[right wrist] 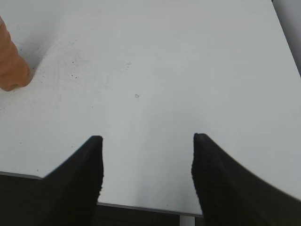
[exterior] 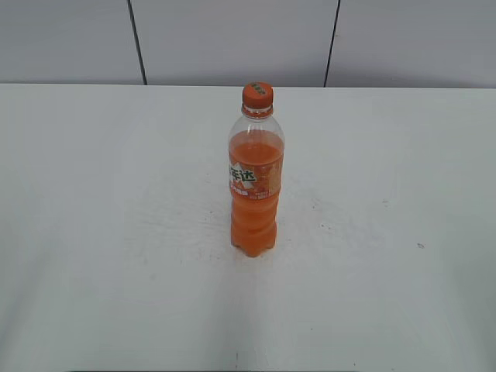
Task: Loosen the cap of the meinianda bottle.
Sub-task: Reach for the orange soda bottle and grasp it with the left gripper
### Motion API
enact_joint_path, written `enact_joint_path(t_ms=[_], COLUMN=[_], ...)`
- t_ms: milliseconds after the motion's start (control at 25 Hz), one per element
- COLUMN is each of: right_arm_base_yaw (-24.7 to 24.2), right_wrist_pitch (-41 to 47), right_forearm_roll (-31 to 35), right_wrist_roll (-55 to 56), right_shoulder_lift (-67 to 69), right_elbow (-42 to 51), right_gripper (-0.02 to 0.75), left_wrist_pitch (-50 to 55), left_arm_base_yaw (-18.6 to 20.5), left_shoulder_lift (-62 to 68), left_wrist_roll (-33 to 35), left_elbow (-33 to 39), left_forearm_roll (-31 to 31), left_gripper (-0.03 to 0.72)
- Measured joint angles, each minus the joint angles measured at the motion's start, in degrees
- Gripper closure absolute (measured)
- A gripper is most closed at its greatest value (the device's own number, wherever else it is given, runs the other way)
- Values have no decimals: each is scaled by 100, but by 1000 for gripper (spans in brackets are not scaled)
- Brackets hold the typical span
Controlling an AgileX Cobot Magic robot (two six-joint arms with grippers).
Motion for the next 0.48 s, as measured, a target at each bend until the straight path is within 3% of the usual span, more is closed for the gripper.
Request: enact_joint_path(t_ms=[280,480], right_arm_base_yaw=[0,0], right_wrist_pitch=[0,0], right_forearm_roll=[0,0], right_wrist_roll=[0,0], right_shoulder_lift=[0,0], right_elbow=[0,0], right_gripper=[286,286], left_wrist_pitch=[-503,-992], left_arm_base_yaw=[0,0], left_shoulder_lift=[184,1201], left_wrist_roll=[0,0], left_elbow=[-334,-776], left_forearm_roll=[0,0], left_gripper=[187,187])
